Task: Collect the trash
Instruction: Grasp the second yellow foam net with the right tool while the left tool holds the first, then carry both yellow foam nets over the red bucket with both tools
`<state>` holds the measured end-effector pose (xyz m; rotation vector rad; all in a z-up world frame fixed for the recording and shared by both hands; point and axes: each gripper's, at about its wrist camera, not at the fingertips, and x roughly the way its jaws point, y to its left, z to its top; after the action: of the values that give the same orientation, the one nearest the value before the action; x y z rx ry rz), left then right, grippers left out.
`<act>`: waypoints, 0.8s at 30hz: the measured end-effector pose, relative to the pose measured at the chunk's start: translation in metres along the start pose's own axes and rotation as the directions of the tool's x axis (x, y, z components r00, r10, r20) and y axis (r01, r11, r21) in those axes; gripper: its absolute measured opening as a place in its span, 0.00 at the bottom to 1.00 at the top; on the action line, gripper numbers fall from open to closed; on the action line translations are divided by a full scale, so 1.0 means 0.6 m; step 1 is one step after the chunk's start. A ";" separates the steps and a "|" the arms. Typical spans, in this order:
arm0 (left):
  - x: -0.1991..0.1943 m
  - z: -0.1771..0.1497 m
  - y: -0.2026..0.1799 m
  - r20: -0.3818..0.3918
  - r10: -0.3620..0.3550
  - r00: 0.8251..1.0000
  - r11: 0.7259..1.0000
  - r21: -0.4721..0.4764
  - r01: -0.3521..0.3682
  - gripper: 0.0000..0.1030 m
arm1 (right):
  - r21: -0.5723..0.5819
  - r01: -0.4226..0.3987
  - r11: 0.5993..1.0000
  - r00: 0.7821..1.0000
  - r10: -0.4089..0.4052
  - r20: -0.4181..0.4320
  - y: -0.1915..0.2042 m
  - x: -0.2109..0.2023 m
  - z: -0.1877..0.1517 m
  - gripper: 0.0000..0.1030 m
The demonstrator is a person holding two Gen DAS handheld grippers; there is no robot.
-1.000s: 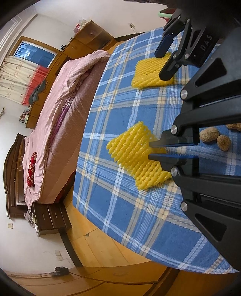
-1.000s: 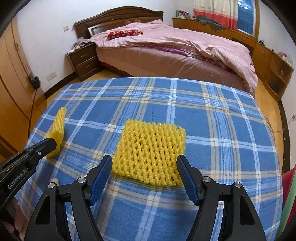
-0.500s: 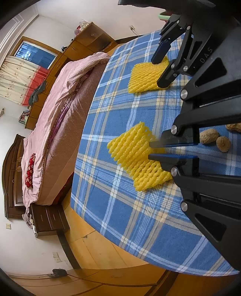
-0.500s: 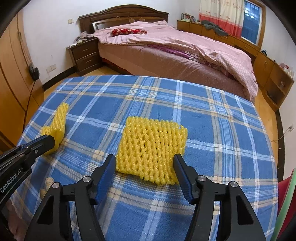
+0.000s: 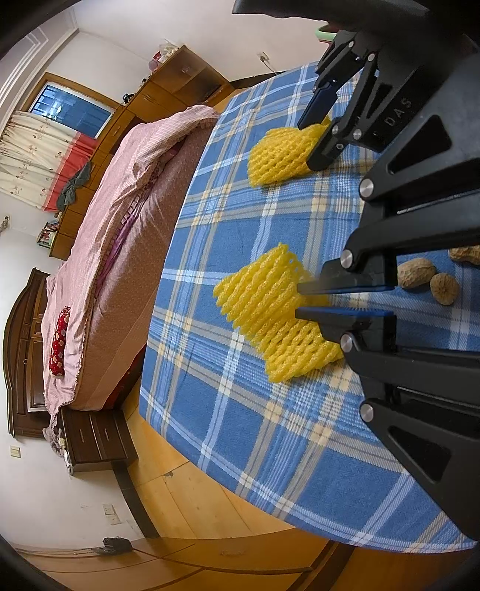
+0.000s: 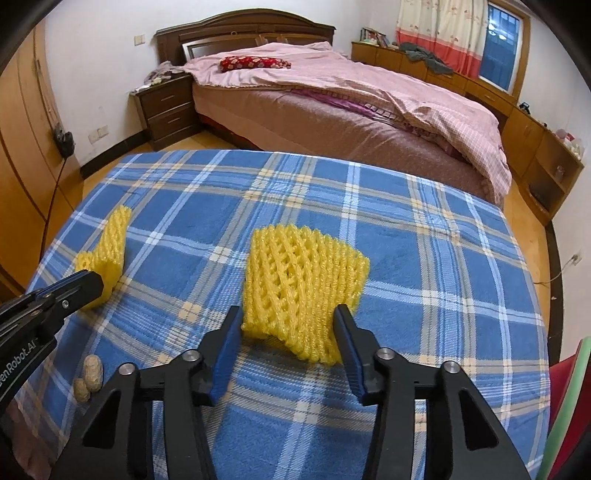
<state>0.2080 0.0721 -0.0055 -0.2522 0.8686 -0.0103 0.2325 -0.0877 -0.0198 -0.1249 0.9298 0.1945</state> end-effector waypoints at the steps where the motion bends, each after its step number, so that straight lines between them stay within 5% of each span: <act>1: 0.000 0.000 0.000 0.000 0.000 1.000 1.000 0.000 0.000 0.04 | 0.003 0.002 1.000 1.000 -0.002 0.000 -0.002 0.000 0.001 0.42; 9: -0.004 -0.003 -0.005 0.005 -0.001 1.000 1.000 0.003 0.001 0.04 | 0.010 0.016 1.000 1.000 -0.016 0.004 -0.016 0.000 0.002 0.22; 24: -0.045 -0.005 -0.024 0.043 -0.027 0.999 0.999 0.018 0.026 0.04 | 0.035 -0.002 0.999 0.999 0.001 0.042 -0.025 -0.046 -0.009 0.17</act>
<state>0.1895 0.0604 0.0162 -0.2467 0.8221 -0.0375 0.2155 -0.1067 -0.0005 -0.0877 0.8909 0.1818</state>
